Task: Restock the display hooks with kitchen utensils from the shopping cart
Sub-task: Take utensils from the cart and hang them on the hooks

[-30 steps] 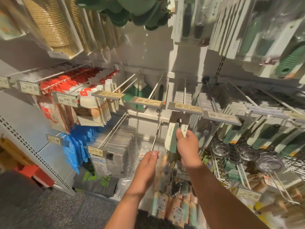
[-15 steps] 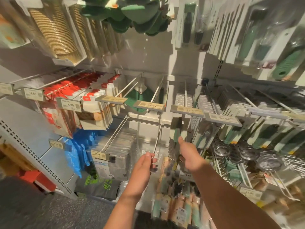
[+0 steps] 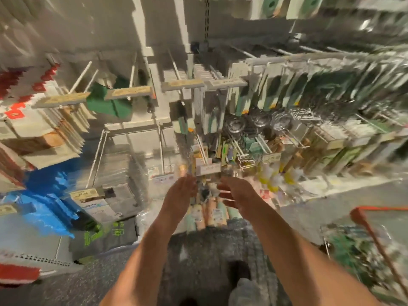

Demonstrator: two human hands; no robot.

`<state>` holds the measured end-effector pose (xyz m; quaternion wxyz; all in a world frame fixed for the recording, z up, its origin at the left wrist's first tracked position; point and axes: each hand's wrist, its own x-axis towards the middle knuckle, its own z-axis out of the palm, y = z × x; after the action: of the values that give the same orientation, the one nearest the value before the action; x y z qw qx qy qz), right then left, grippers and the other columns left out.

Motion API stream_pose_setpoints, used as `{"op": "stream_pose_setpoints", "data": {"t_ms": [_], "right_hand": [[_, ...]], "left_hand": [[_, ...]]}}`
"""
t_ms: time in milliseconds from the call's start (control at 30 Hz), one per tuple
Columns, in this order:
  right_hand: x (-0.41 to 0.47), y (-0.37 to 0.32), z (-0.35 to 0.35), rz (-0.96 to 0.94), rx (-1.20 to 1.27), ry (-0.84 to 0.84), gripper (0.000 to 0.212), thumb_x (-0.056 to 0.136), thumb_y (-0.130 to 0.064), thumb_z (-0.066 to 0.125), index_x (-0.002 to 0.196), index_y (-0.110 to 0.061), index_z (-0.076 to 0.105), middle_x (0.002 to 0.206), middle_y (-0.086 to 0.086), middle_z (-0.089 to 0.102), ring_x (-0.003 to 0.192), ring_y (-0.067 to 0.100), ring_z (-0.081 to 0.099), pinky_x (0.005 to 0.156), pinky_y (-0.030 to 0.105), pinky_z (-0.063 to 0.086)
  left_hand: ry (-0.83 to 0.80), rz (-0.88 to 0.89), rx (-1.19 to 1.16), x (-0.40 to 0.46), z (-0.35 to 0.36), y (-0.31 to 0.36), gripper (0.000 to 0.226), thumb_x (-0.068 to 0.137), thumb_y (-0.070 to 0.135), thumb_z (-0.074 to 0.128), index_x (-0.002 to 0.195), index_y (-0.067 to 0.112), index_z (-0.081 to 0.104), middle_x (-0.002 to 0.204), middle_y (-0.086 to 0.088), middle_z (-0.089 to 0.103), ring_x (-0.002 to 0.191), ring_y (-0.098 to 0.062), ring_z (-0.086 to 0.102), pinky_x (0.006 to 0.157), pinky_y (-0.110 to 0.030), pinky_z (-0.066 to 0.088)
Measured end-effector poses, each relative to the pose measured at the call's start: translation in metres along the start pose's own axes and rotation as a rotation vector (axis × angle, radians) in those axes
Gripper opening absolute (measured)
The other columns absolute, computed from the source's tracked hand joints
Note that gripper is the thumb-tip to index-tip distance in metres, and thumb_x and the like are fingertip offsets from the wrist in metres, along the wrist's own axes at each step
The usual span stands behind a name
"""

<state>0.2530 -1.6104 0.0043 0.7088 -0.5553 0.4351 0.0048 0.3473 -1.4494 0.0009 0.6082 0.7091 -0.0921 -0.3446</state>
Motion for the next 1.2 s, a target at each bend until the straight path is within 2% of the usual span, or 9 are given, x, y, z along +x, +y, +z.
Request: {"op": "stream_pose_setpoints", "data": {"t_ms": [67, 100, 167, 233, 300, 700, 1000, 1133, 1200], "right_hand": [[-0.012, 0.016, -0.021, 0.02, 0.055, 0.055, 0.021, 0.097, -0.034, 0.067, 0.104, -0.014, 0.066, 0.108, 0.007, 0.074, 0.091, 0.022, 0.066, 0.078, 0.034, 0.05], [-0.018, 0.023, -0.034, 0.024, 0.092, 0.083, 0.019, 0.096, -0.033, 0.069, 0.102, -0.014, 0.066, 0.106, 0.007, 0.073, 0.089, 0.021, 0.065, 0.077, 0.033, 0.049], [-0.024, 0.035, -0.059, 0.025, 0.122, 0.149, 0.016, 0.099, -0.029, 0.066, 0.099, -0.014, 0.067, 0.106, 0.006, 0.073, 0.087, 0.021, 0.065, 0.079, 0.033, 0.049], [-0.033, 0.047, -0.089, 0.01, 0.165, 0.214, 0.014, 0.1, -0.028, 0.064, 0.099, -0.014, 0.067, 0.106, 0.006, 0.073, 0.086, 0.02, 0.065, 0.078, 0.033, 0.049], [-0.042, 0.06, -0.121, 0.007, 0.209, 0.26, 0.015, 0.1, -0.029, 0.063, 0.103, -0.015, 0.067, 0.103, 0.005, 0.071, 0.085, 0.02, 0.064, 0.073, 0.032, 0.046], [-0.132, 0.186, -0.366, 0.056, 0.52, 0.627, 0.019, 0.1, -0.028, 0.064, 0.101, -0.009, 0.066, 0.09, 0.005, 0.069, 0.069, 0.016, 0.059, 0.062, 0.029, 0.044], [-0.182, 0.295, -0.477, 0.164, 0.733, 0.836, 0.019, 0.102, -0.031, 0.063, 0.101, -0.013, 0.067, 0.102, 0.006, 0.071, 0.085, 0.021, 0.06, 0.07, 0.037, 0.049], [-0.179, 0.337, -0.5, 0.213, 0.858, 0.882, 0.032, 0.098, -0.039, 0.064, 0.114, -0.011, 0.068, 0.095, 0.005, 0.069, 0.072, 0.016, 0.058, 0.05, 0.027, 0.043], [-0.177, 0.361, -0.507, 0.266, 0.92, 0.929, 0.028, 0.1, -0.037, 0.062, 0.112, -0.012, 0.068, 0.09, 0.004, 0.069, 0.068, 0.015, 0.057, 0.05, 0.027, 0.042]], "left_hand": [[-0.046, 0.023, 0.175, -0.006, 0.017, -0.008, 0.064, 0.087, 0.075, 0.047, 0.114, 0.02, 0.066, 0.109, 0.003, 0.073, 0.098, -0.01, 0.07, 0.085, -0.026, 0.058], [-0.069, 0.019, 0.18, -0.006, 0.027, -0.009, 0.049, 0.099, 0.061, 0.048, 0.114, 0.018, 0.065, 0.113, -0.001, 0.07, 0.101, -0.017, 0.068, 0.088, -0.031, 0.057], [-0.166, -0.01, 0.068, -0.005, 0.048, -0.006, 0.022, 0.107, 0.028, 0.05, 0.097, 0.013, 0.063, 0.098, -0.006, 0.066, 0.084, -0.016, 0.066, 0.073, -0.024, 0.057], [-0.235, -0.032, -0.069, -0.006, 0.08, -0.003, 0.022, 0.102, 0.019, 0.055, 0.083, 0.009, 0.059, 0.077, -0.004, 0.06, 0.063, -0.01, 0.06, 0.059, -0.021, 0.051], [-0.224, -0.05, 0.031, -0.018, 0.117, 0.001, 0.023, 0.106, 0.013, 0.048, 0.086, 0.008, 0.057, 0.077, -0.004, 0.056, 0.064, -0.011, 0.054, 0.055, -0.017, 0.047], [-0.554, -0.086, 0.489, -0.076, 0.395, -0.063, 0.026, 0.104, 0.04, 0.056, 0.115, 0.019, 0.066, 0.102, -0.001, 0.073, 0.081, -0.016, 0.067, 0.069, -0.03, 0.048], [-0.736, -0.091, 0.657, -0.114, 0.538, -0.109, 0.019, 0.106, 0.03, 0.055, 0.1, 0.017, 0.066, 0.101, -0.008, 0.071, 0.075, -0.014, 0.064, 0.074, -0.031, 0.047], [-0.764, -0.061, 0.705, -0.118, 0.585, -0.126, 0.016, 0.105, 0.023, 0.058, 0.096, 0.011, 0.066, 0.09, -0.009, 0.068, 0.073, -0.018, 0.06, 0.068, -0.026, 0.051], [-0.827, -0.055, 0.802, -0.116, 0.608, -0.141, 0.022, 0.101, 0.033, 0.06, 0.087, 0.019, 0.067, 0.089, -0.009, 0.072, 0.08, -0.026, 0.066, 0.078, -0.036, 0.055]]}}
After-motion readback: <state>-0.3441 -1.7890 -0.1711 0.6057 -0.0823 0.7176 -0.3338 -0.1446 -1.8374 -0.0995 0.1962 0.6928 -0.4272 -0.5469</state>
